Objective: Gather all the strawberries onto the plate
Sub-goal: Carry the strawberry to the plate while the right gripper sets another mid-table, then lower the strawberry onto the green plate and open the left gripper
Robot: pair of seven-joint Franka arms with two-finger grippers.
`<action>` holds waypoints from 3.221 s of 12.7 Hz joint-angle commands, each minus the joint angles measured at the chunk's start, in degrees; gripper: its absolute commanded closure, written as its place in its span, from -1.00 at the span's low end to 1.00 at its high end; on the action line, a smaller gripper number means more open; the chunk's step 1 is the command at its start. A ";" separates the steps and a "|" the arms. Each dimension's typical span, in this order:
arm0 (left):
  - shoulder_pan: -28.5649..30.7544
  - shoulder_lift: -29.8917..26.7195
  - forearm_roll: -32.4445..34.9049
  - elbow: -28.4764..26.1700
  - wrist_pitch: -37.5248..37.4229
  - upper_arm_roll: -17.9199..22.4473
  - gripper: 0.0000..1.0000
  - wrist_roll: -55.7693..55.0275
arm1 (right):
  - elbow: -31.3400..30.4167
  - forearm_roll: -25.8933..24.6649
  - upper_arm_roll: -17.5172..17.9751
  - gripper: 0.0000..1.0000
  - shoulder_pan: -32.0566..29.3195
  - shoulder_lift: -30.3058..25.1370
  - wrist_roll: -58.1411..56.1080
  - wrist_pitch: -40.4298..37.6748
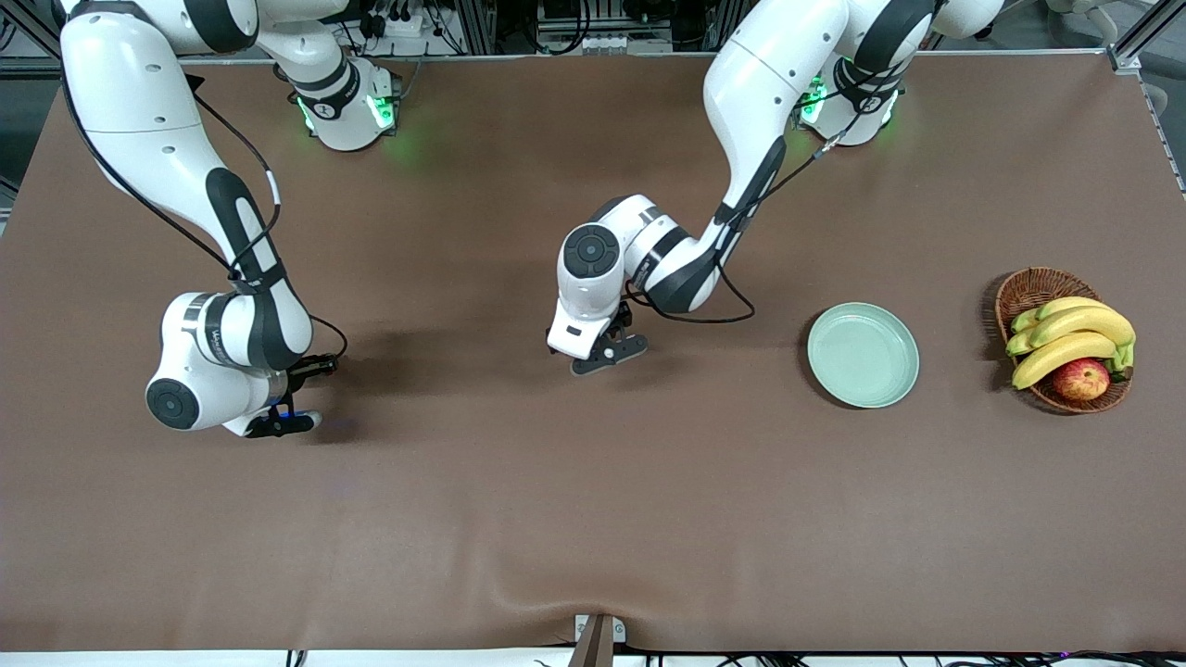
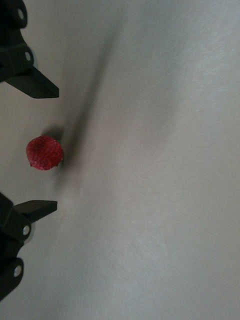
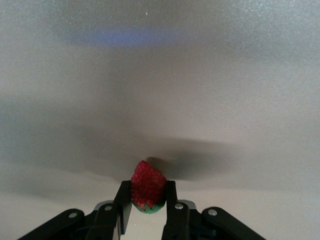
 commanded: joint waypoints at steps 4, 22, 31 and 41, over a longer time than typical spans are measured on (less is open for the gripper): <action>-1.00 2.12 0.24 1.47 -0.35 0.79 -0.51 -1.19 | 6.30 -0.20 0.36 0.77 0.67 -3.43 0.13 -5.45; 20.41 -18.87 0.24 -1.51 -18.78 0.53 1.00 17.31 | 10.90 28.28 0.54 0.83 23.15 -0.10 21.18 6.54; 39.06 -19.42 3.66 -4.85 -28.14 0.61 1.00 50.10 | 10.81 28.11 0.45 0.26 32.23 6.49 28.17 11.66; 40.04 -21.61 3.84 -35.50 3.12 0.26 1.00 52.86 | 9.49 14.02 0.54 -1.00 15.81 -8.08 33.71 -5.45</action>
